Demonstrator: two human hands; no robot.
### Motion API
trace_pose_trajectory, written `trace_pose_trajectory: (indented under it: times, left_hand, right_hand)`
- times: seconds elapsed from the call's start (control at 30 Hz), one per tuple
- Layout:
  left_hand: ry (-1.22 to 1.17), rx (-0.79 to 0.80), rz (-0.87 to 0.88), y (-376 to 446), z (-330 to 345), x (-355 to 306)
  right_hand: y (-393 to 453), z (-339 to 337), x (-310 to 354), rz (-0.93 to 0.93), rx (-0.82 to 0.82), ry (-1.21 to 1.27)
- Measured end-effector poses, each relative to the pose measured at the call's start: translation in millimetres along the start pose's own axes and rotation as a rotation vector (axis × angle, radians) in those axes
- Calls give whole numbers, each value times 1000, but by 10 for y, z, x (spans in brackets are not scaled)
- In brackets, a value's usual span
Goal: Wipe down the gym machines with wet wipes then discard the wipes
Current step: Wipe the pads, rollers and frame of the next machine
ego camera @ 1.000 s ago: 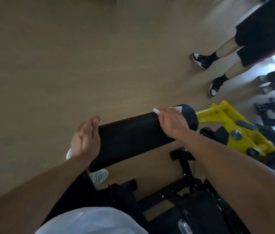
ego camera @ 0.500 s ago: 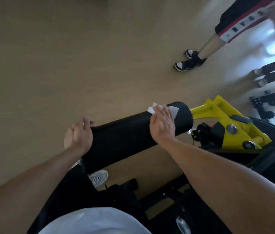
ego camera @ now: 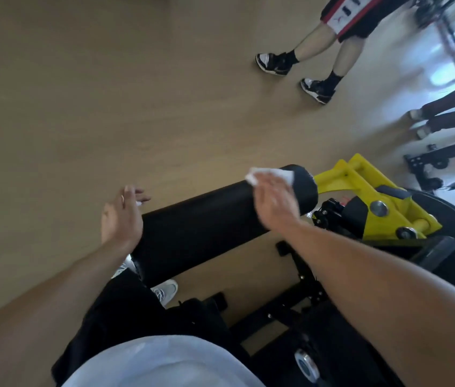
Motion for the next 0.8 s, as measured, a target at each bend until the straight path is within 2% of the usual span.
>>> trace_pose_trajectory:
  times: [0.07, 0.1, 0.17, 0.2, 0.3, 0.33, 0.4, 0.5, 0.67, 0.73, 0.8]
  left_hand:
    - [10, -37, 32, -184, -17, -29]
    - [-3, -68, 14, -213, -31, -2]
    - [-35, -102, -19, -163, -43, 55]
    - [-40, -98, -41, -127, -27, 75]
    - [-10, -35, -94, -32, 45, 102]
    - [-9, -26, -119, -2, 46, 139]
    - [-48, -39, -145, 58, 18, 216]
    - [-26, -55, -126, 8, -28, 175]
    - [-7, -56, -33, -355, -105, 28]
    - [-21, -62, -33, -430, -110, 88]
    - [-50, -104, -53, -420, -108, 95]
  right_hand:
    - [147, -34, -532, 214, -15, 43]
    - [154, -8, -570, 274, -15, 59]
    - [18, 65, -177, 263, -33, 101]
    - [-111, 139, 196, 183, -21, 133]
    - [-730, 434, 1572, -210, 106, 175]
    - [-911, 492, 1881, -307, 137, 167]
    - [-1004, 513, 2055, -395, 159, 164]
    - [-711, 382, 1623, -416, 104, 96]
    - [142, 59, -33, 58, -13, 98]
    - [275, -8, -392, 166, -31, 111]
    - [303, 3, -467, 229, -54, 108]
Point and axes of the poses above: each hand's wrist, its own y-axis towards the middle knuckle, its own z-axis out of the palm, x = y × z, the point moved 10 cm from there along y, towards the middle knuckle, and after that the axes turned 5 degrees about z, right-handed, at the moved point
